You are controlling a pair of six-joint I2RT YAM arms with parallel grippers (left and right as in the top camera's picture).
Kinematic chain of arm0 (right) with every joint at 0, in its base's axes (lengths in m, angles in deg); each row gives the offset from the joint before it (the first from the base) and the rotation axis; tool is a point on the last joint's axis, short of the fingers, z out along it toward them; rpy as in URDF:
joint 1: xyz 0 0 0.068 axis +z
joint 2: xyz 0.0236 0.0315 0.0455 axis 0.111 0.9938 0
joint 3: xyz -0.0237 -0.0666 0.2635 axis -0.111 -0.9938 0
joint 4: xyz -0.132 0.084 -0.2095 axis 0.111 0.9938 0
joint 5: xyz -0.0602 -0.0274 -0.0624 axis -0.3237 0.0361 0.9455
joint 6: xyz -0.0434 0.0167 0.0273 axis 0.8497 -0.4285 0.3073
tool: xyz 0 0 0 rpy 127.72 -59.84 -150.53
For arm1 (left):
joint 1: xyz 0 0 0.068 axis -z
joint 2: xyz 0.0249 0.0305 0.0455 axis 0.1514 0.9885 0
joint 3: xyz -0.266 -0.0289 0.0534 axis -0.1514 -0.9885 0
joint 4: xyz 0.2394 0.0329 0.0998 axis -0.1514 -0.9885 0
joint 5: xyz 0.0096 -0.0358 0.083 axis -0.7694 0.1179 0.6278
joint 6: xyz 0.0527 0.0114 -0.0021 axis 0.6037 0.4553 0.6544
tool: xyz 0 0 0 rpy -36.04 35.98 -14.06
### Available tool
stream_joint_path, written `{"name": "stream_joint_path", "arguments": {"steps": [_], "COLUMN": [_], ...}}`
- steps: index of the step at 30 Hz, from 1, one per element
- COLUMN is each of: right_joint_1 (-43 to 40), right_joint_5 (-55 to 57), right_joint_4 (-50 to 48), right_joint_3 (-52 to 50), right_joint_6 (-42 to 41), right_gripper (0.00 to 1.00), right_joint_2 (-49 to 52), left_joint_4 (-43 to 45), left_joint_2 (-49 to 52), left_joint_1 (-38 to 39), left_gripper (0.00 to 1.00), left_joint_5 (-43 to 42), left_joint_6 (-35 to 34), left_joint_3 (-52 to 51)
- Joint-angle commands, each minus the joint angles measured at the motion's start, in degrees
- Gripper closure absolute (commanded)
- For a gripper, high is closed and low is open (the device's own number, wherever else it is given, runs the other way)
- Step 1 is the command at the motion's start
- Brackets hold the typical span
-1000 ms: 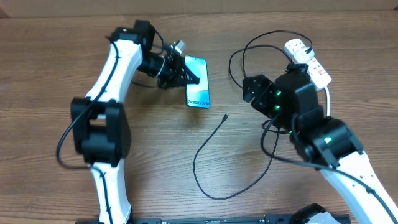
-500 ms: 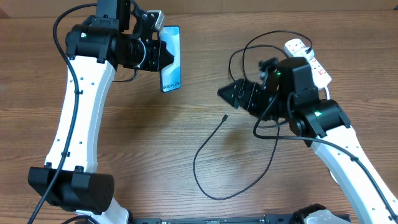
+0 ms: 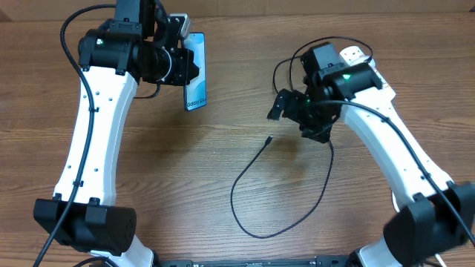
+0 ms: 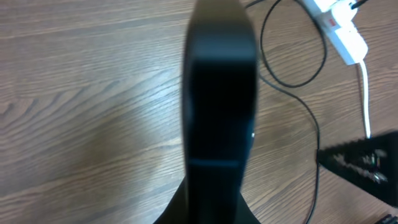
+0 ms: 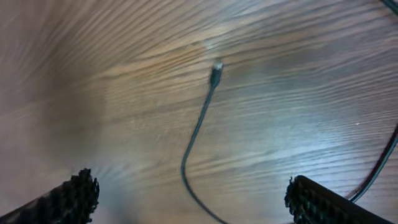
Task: Plug charger to phone and switch on socket
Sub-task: 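Lower the right gripper onto the black cable's USB-C end and grasp it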
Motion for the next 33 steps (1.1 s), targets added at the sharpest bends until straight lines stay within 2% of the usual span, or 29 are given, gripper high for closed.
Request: {"name": "stream_joint_path", "arguments": {"steps": [1,4,7,10,14,25,33], "right_joint_1": [1.73,3.98,5.97,7.69,8.48,8.74,9.16], "right_joint_5": [0.96,1.99,5.95,13.62,20.00,11.10,10.99], "right_joint_4": [-2.67,-4.42,-4.20,-3.13,-4.57,-18.84,-22.45], "right_joint_3": [0.98,0.28,0.04,0.04,-1.27,-12.68,-15.39], "right_joint_6": [-1.49,-2.97,-8.00,-14.21,-19.47,-18.58,-18.49], "right_gripper": [0.02,0.23,0.25,0.36,0.41,0.45,0.48], "right_joint_2": [4.50,6.47,7.63,8.17,8.28,8.28,8.28], "left_joint_4": [0.02,0.02,0.02,0.02,-0.48,-0.52,-0.42], "left_joint_2": [-0.07,-0.07,-0.07,-0.07,-0.07,-0.07,-0.07], "left_joint_1": [0.02,0.02,0.02,0.02,0.02,0.02,0.02], "left_gripper": [0.96,0.96,0.96,0.96,0.96,0.96,0.96], "left_joint_5": [1.20,1.22,1.22,1.22,1.22,1.20,1.20], "left_joint_6": [-1.40,-1.92,-1.92,-1.92,-1.92,-1.90,-1.92], "left_joint_3": [0.52,0.52,0.52,0.50,0.52,0.52,0.52]}}
